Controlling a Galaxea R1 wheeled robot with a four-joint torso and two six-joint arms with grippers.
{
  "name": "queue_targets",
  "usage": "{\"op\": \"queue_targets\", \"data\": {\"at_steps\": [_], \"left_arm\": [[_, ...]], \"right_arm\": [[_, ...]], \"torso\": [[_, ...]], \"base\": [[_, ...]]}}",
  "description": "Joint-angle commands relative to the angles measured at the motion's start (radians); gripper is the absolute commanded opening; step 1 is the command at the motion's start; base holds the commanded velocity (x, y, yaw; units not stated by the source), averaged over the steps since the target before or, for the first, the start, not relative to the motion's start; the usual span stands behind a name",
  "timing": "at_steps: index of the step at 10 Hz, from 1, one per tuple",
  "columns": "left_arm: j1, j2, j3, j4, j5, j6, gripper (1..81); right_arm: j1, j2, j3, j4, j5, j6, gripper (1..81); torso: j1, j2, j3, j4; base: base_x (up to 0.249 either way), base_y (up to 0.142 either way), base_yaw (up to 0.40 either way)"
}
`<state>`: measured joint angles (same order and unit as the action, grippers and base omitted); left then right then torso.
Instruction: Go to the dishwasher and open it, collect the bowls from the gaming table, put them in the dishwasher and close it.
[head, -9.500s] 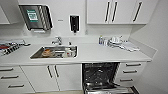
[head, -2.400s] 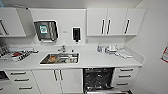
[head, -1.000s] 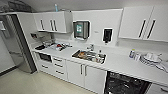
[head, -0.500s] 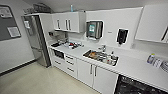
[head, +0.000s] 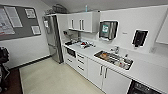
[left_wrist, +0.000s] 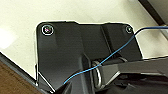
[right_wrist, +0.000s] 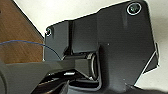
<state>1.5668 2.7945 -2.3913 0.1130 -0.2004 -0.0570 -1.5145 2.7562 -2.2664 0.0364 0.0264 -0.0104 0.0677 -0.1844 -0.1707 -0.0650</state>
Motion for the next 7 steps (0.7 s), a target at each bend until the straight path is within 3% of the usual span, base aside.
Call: {"op": "queue_targets", "data": {"at_steps": [1,7], "left_arm": [[-0.03,-0.021,0.015,0.016,0.045,0.0,81.1],[-0.029,-0.022,0.012,0.016,0.045,0.0,81.1]], "right_arm": [[0.044,-0.025,0.018,-0.006,-0.052,0.001,81.1],[0.041,-0.022,0.018,-0.007,-0.054,0.003,81.1]], "torso": [[0.0,0.0,0.0,0.0],[0.0,0.0,0.0,0.0]], "base": [[0.0,0.0,0.369],[0.0,0.0,0.369]]}}
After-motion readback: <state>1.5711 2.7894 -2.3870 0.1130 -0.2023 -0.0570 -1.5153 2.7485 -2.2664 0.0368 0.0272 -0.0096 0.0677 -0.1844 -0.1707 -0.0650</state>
